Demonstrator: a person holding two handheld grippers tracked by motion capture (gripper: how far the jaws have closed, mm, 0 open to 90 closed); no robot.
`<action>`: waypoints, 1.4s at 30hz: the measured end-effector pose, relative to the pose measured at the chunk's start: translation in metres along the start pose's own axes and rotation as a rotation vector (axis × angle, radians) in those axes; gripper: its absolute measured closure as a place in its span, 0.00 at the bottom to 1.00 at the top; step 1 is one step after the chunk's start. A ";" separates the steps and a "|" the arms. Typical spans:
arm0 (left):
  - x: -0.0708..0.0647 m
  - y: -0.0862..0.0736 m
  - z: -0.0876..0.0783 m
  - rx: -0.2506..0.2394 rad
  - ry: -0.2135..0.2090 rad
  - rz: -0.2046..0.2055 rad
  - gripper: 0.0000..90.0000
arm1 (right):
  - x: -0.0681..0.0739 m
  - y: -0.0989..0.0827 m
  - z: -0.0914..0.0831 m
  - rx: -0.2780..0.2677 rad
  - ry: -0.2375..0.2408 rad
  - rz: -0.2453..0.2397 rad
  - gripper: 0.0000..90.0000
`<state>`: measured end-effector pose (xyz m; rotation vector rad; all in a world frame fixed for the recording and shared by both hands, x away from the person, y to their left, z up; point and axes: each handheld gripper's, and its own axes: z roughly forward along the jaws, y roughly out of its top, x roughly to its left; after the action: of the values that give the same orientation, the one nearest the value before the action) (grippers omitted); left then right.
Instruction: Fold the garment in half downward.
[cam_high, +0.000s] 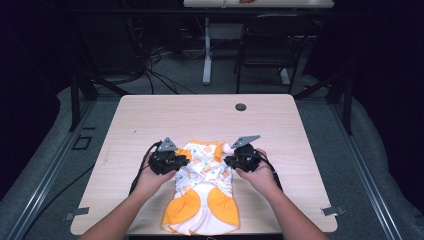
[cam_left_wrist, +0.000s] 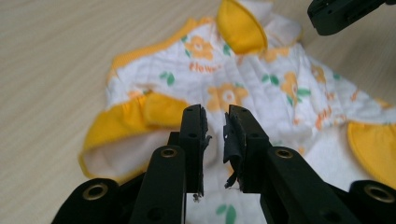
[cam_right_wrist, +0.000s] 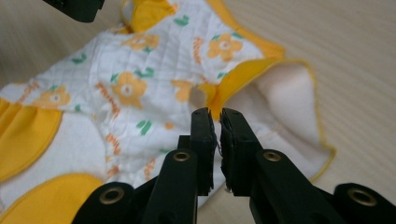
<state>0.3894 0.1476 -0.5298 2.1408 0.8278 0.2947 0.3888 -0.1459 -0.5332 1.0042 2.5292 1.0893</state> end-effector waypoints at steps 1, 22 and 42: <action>0.003 0.005 0.000 -0.006 0.004 -0.001 0.85 | -0.003 0.004 -0.001 -0.001 -0.003 0.001 0.92; 0.044 0.032 0.040 0.021 0.003 -0.046 0.85 | -0.038 0.061 0.047 0.051 -0.060 -0.021 0.89; 0.057 0.016 0.069 0.096 0.078 -0.075 0.71 | -0.041 0.047 0.080 0.113 -0.094 0.017 0.71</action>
<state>0.4717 0.1356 -0.5666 2.1929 0.9833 0.3070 0.4778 -0.1046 -0.5593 1.0806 2.5350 0.8907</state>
